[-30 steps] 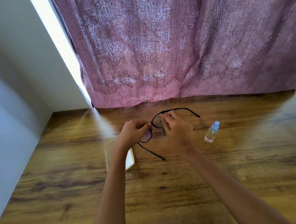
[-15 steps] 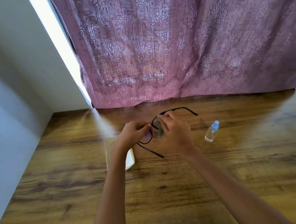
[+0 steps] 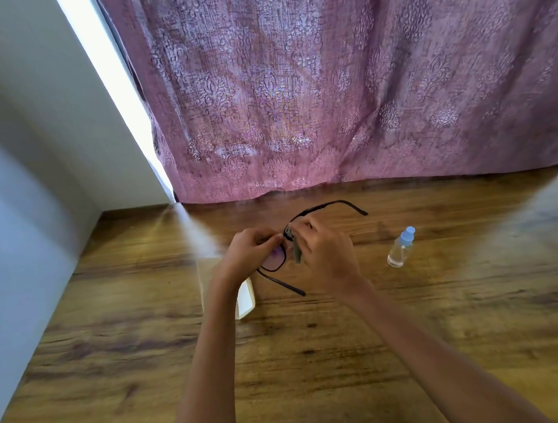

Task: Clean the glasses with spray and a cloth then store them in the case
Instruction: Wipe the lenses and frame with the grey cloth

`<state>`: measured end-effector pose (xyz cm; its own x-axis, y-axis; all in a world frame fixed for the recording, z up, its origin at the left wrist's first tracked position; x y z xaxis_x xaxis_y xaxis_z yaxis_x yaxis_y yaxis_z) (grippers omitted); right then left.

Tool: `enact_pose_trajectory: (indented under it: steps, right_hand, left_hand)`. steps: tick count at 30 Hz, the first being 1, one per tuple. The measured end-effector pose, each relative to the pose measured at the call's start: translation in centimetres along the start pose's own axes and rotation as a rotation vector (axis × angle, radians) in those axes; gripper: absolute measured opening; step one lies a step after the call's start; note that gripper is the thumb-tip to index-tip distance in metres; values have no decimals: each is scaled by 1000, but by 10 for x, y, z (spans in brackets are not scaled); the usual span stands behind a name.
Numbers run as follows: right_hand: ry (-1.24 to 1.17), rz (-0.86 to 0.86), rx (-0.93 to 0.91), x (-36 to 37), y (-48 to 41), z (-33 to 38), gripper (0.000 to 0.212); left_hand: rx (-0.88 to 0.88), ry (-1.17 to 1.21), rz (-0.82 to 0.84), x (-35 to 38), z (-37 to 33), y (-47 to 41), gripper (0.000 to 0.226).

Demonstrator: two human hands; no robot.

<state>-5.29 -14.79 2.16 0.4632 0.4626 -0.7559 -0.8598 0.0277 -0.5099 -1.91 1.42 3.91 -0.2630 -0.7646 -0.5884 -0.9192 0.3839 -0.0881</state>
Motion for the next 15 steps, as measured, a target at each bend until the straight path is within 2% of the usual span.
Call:
enact_pose_trajectory:
  steps: [5,15]
  right_hand:
    - [18,-16,13,-3,-6,-7,25]
    - [84,-24,-44,-4,3,-3,10]
  left_hand:
    - [13,2,-14,-4,0,3,22]
    - [-6,-25,18,2,-1,-3,18]
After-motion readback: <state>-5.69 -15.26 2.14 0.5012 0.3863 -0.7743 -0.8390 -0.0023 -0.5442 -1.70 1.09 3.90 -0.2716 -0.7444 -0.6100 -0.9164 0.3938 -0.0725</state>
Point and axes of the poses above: each hand's wrist, its own y-axis away from the middle knuckle, its own x-axis out of the palm, z = x × y, the point moved 1 cm from there along -y, towards the middle knuckle, and after that the axes turned 11 degrees about x, right-handed, at the moved point
